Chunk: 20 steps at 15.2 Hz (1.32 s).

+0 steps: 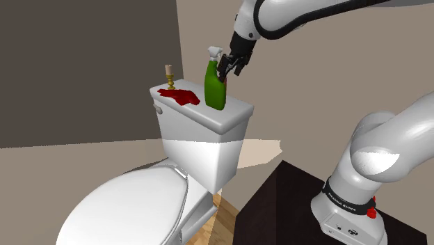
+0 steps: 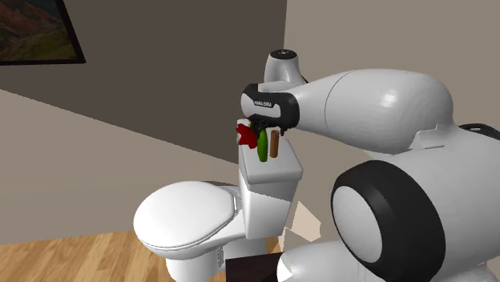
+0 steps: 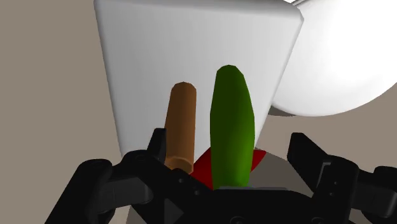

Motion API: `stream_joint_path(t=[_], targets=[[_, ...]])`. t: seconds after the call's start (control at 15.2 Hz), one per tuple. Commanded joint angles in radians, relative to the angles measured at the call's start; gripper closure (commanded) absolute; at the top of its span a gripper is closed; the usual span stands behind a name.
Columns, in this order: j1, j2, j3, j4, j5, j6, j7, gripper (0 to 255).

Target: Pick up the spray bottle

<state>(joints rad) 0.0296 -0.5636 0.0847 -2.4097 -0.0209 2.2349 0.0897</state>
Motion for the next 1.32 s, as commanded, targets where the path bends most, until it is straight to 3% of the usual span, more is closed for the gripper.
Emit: stream_joint_path(t=[0.0,0.53,0.73,0.79,1.25], targets=[[-0.003,0.05,0.016,0.004,0.004,0.099,0.034,0],[-0.007,0.099,0.03,-0.065,0.0,0.241,0.061,0],[-0.008,0.101,0.031,-0.071,-0.001,0.249,0.062,0],[-0.008,0.102,0.031,-0.07,-0.001,0.249,0.062,255],[-0.008,0.102,0.031,-0.07,-0.001,0.249,0.062,255]])
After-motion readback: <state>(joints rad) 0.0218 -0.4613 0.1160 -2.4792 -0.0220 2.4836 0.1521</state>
